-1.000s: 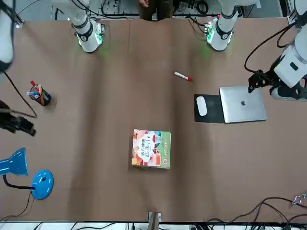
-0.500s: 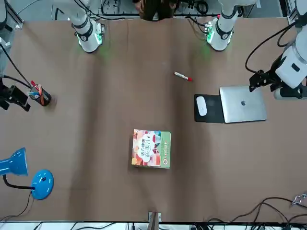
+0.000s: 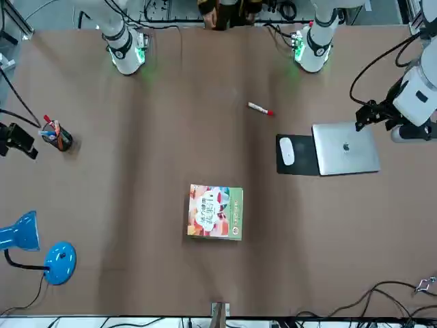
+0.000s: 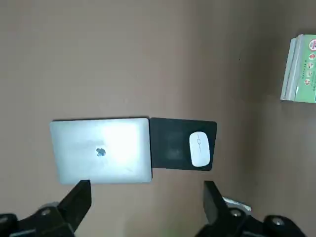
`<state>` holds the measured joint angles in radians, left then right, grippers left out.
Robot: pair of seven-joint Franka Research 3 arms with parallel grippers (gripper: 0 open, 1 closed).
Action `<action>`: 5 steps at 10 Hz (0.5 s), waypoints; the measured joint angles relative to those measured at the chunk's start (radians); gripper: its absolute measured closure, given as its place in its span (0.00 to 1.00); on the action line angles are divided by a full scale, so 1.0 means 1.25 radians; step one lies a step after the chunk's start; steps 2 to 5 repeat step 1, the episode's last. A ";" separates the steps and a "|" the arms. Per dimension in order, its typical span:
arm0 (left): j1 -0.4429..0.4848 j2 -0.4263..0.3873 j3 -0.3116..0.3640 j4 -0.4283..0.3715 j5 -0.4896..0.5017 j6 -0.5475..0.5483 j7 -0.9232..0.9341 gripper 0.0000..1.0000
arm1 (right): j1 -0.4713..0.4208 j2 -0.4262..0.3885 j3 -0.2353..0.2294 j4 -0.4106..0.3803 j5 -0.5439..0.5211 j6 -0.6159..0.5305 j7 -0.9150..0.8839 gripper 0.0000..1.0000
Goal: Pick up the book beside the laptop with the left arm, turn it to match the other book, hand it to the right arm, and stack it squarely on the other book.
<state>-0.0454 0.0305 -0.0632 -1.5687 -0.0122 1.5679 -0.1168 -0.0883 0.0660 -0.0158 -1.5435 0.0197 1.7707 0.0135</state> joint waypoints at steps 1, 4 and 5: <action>0.000 0.000 0.000 0.001 0.000 0.000 0.000 0.00 | -0.004 0.000 0.000 0.000 0.000 0.000 0.000 0.00; 0.000 0.000 0.000 0.001 0.000 0.000 0.000 0.00 | -0.004 0.000 0.000 0.000 0.000 0.000 0.000 0.00; 0.000 0.000 0.000 0.001 0.000 0.000 0.000 0.00 | -0.004 0.000 0.000 0.000 0.000 0.000 0.000 0.00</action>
